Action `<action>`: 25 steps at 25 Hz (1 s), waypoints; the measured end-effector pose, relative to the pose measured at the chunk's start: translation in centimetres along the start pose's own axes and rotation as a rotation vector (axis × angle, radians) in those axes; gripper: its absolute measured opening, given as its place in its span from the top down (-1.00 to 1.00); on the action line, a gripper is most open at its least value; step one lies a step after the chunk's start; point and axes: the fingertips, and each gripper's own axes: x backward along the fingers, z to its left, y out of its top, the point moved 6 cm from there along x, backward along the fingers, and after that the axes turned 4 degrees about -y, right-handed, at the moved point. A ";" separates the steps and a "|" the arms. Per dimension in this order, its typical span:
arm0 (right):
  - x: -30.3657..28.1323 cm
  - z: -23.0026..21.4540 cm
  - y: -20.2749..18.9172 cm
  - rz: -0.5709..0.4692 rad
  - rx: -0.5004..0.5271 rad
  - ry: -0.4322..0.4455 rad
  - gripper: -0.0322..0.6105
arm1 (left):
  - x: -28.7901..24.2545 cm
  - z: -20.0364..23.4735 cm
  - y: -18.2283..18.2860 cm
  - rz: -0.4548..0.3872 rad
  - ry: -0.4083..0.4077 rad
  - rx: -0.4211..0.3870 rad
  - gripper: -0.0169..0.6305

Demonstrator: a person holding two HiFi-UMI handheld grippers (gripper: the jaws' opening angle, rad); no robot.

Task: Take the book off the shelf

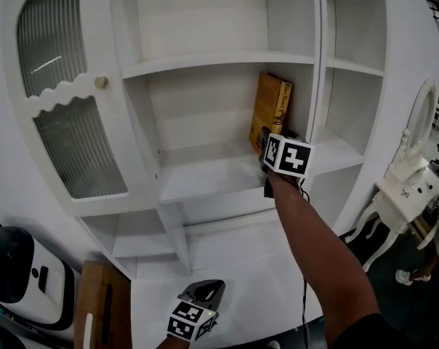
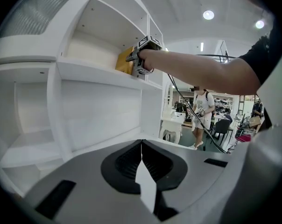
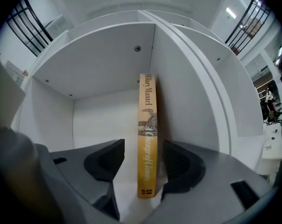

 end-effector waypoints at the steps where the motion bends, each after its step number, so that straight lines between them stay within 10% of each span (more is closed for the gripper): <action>1: -0.4 0.0 0.0 0.004 0.010 -0.016 0.14 | 0.0 -0.1 -0.1 0.002 -0.004 0.000 0.91; 25: -5.5 1.3 2.4 -0.020 0.155 -0.004 0.25 | 1.9 0.5 -1.3 -0.007 0.047 0.058 0.91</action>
